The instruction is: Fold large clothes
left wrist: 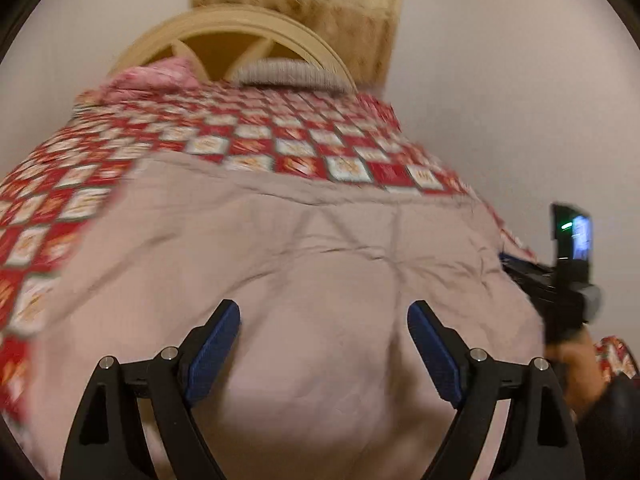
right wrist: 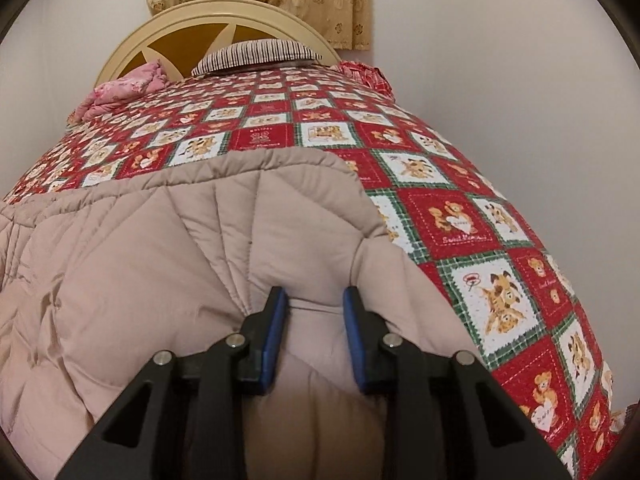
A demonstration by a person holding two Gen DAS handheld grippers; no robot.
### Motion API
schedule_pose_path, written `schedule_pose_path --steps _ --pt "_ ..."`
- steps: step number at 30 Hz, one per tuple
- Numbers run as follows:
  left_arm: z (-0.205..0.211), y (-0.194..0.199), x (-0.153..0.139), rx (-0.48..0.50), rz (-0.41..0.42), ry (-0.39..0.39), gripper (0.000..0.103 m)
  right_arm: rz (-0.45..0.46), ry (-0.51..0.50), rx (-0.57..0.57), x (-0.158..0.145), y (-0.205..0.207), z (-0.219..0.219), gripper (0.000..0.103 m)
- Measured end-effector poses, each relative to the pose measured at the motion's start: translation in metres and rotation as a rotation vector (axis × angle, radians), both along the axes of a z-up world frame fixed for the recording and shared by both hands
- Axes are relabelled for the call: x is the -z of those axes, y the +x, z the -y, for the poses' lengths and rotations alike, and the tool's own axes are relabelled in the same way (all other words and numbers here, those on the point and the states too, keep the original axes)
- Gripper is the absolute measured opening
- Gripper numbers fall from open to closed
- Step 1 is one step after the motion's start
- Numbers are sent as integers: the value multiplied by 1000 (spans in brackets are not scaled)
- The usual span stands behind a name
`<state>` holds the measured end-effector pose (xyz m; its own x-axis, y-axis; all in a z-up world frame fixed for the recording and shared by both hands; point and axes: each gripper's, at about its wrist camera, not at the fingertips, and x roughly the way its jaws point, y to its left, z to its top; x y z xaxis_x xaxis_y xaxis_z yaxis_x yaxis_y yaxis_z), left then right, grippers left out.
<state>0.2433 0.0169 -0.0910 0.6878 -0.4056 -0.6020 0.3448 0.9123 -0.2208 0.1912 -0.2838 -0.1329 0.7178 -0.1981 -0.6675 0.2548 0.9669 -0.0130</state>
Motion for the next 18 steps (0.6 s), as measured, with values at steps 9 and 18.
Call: schedule_pose_path --steps 9,18 --pt "-135 -35 10 -286 -50 -145 87 -69 -60 13 -7 3 -9 33" --pt "-123 -26 47 -303 -162 -331 87 259 14 -131 -78 -96 -104 36"
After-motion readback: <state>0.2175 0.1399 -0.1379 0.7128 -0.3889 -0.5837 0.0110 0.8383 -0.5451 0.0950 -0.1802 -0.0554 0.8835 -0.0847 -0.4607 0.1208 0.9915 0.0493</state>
